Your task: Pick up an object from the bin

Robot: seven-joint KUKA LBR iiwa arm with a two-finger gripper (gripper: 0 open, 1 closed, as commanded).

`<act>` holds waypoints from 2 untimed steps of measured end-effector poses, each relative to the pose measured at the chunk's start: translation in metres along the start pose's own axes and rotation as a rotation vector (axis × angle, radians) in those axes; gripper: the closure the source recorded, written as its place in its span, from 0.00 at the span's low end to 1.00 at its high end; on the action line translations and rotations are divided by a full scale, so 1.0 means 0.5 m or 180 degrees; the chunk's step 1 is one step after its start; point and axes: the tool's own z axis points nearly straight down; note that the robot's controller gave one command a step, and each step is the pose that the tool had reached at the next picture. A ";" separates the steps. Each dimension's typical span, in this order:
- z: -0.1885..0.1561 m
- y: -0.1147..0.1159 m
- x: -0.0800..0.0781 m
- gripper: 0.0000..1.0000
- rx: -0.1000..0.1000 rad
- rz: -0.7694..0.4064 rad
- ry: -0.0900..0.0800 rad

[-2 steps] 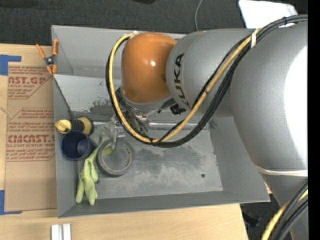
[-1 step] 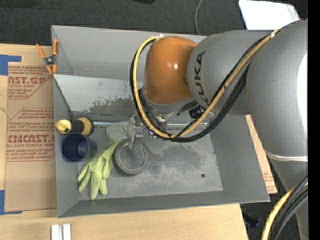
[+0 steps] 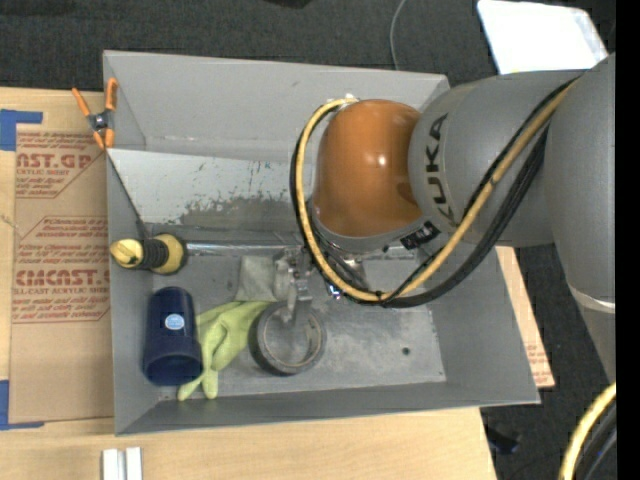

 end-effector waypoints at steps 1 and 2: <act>0.054 0.020 0.006 1.00 0.0004 -0.0323 -0.0003; -0.045 0.010 0.001 1.00 0.0002 -0.0419 0.0016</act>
Offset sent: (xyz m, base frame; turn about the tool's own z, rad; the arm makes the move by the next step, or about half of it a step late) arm 0.0060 -0.0032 0.0979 -0.0412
